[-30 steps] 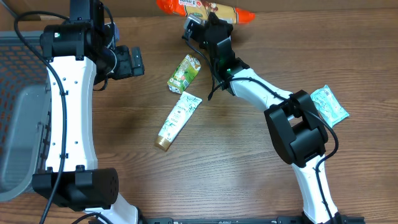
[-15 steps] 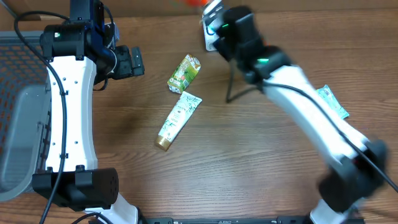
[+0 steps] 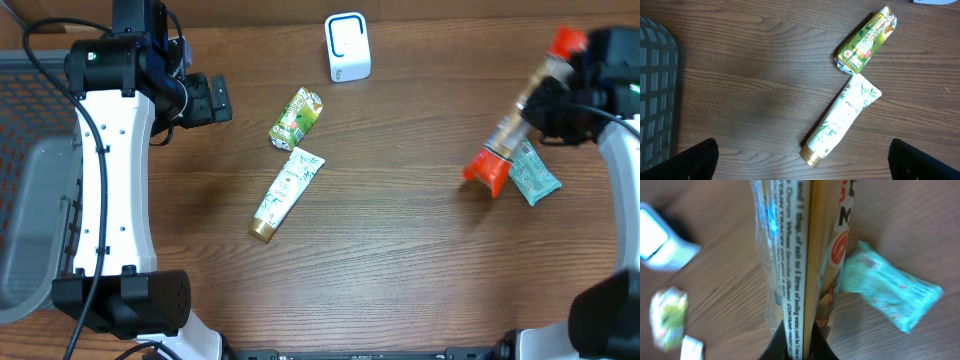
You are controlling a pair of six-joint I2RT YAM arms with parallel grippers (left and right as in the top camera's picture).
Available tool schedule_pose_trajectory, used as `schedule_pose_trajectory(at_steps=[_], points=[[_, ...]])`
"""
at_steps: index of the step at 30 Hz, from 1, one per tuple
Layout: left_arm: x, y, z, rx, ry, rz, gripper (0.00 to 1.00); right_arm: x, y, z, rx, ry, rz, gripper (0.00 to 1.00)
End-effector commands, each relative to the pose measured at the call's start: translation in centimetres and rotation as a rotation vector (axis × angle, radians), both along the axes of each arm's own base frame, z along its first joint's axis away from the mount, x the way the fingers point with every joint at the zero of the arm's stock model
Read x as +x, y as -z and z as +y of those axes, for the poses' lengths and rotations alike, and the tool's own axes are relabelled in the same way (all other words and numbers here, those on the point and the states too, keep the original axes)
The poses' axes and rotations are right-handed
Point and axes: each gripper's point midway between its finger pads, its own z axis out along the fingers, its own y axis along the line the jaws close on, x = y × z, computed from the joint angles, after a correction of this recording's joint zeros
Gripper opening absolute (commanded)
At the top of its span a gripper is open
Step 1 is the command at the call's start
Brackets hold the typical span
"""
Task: Scan the item barcode
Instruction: 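Carry the spaghetti package right and lower it beside the teal pack, then release the spaghetti and reach the right gripper to the white leaf-print tube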
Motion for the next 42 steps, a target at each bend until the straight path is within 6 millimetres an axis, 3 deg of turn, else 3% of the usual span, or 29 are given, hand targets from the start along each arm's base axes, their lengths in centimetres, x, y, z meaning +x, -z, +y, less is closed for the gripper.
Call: schedule_pose_trajectory(at_steps=[1, 4, 5, 6, 8, 9, 16, 19, 21, 27, 31, 34, 39, 42], points=[[0.1, 0.4, 0.2, -0.004, -0.013, 0.012, 1.00, -0.3, 1.9, -1.9, 0.151, 0.094, -0.041, 0.04], [0.1, 0.4, 0.2, -0.004, -0.014, 0.012, 1.00, -0.7, 4.3, -4.6, 0.174, 0.160, -0.067, 0.06], [0.1, 0.4, 0.2, -0.004, -0.014, 0.013, 1.00, -0.9, 4.9, -5.3, 0.186, 0.176, -0.073, 0.15], [0.1, 0.4, 0.2, -0.004, -0.013, 0.012, 0.99, -1.2, 5.2, -5.7, 0.193, 0.187, -0.071, 0.32], [0.1, 0.4, 0.2, -0.004, -0.013, 0.012, 0.99, -1.9, 5.5, -6.1, 0.212, 0.205, -0.052, 0.89], [0.1, 0.4, 0.2, -0.004, -0.013, 0.013, 1.00, -2.1, 5.3, -5.8, 0.235, 0.193, -0.052, 1.00], [0.1, 0.4, 0.2, -0.004, -0.014, 0.012, 0.99, -1.3, 1.7, -3.3, 0.324, 0.121, -0.073, 1.00], [0.1, 0.4, 0.2, -0.004, -0.014, 0.012, 1.00, -0.6, -0.6, 0.1, 0.320, 0.027, -0.076, 1.00], [0.1, 0.4, 0.2, -0.004, -0.013, 0.013, 0.99, -0.3, -1.0, 3.0, 0.323, -0.044, -0.074, 1.00], [0.1, 0.4, 0.2, -0.004, -0.013, 0.013, 1.00, -0.5, 0.2, 14.8, 0.384, -0.237, -0.006, 1.00], [0.1, 0.4, 0.2, -0.004, -0.014, 0.013, 0.99, -1.7, 3.2, 23.3, 0.401, -0.320, 0.079, 1.00], [0.1, 0.4, 0.2, -0.004, -0.014, 0.012, 1.00, -2.6, 5.3, 28.4, 0.406, -0.368, 0.120, 1.00], [0.1, 0.4, 0.2, -0.004, -0.013, 0.012, 1.00, -4.7, 8.9, 35.8, 0.441, -0.435, 0.176, 0.95], [0.1, 0.4, 0.2, -0.004, -0.014, 0.012, 1.00, -6.4, 11.1, 39.2, 0.453, -0.460, 0.219, 0.93]])
